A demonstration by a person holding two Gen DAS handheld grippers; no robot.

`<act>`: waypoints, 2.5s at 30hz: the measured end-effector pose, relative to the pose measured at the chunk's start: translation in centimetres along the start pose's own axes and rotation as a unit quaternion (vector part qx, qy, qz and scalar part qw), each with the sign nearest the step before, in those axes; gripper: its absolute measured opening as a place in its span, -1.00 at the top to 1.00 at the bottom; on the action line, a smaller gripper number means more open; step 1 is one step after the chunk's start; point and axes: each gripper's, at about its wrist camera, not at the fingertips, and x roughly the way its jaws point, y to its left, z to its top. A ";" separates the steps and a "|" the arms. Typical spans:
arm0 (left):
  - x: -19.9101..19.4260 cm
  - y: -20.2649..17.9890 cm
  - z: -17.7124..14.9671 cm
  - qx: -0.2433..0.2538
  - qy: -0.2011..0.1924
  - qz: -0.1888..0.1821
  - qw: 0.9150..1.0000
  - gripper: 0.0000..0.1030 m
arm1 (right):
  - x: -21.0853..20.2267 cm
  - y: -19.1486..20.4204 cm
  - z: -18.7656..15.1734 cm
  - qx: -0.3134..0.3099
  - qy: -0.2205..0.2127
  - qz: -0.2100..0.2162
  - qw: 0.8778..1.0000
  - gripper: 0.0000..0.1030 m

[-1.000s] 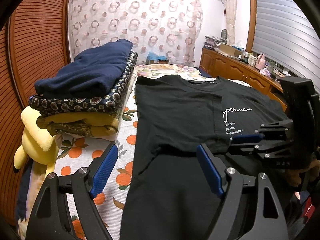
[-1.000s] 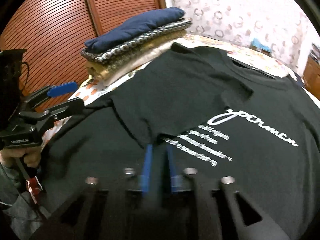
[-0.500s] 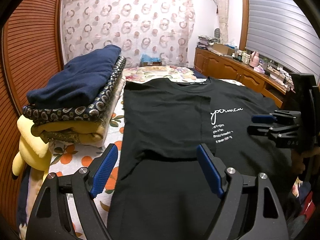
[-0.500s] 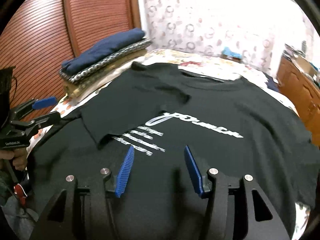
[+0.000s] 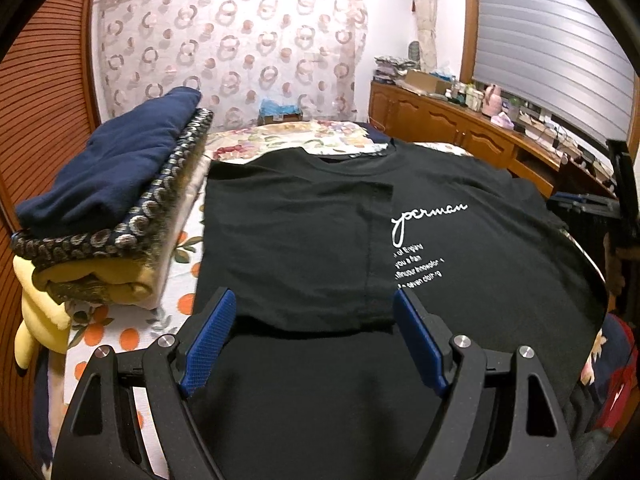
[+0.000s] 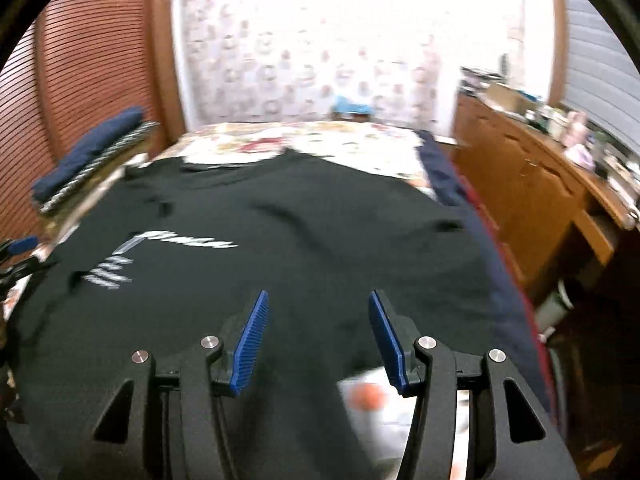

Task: Fold small clothes

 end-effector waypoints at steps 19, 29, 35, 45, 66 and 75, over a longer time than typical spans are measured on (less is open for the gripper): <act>2.3 -3.3 1.4 0.039 0.046 -0.030 0.998 -0.58 | 1.4 -6.2 -0.7 0.094 0.074 -0.055 0.991 -0.05; 4.9 -3.8 2.2 0.053 0.067 -0.032 0.996 -0.59 | 2.5 -8.5 -0.8 0.083 0.052 -0.046 0.994 0.90; 6.3 -3.4 1.6 0.045 0.092 -0.023 0.994 -0.59 | 1.0 -8.1 -0.7 0.069 0.011 -0.040 0.997 0.94; 7.3 -3.9 1.4 0.056 0.114 -0.026 0.992 -0.81 | -0.9 -3.1 3.1 -0.003 -0.056 0.015 0.998 0.94; 7.5 -4.3 1.2 0.063 0.121 -0.027 0.990 -1.00 | 2.7 3.1 1.1 -0.072 0.008 0.098 0.993 0.45; 7.3 -4.4 1.2 0.063 0.117 -0.023 0.991 -1.00 | -0.7 2.9 2.2 -0.048 -0.023 0.051 0.997 0.08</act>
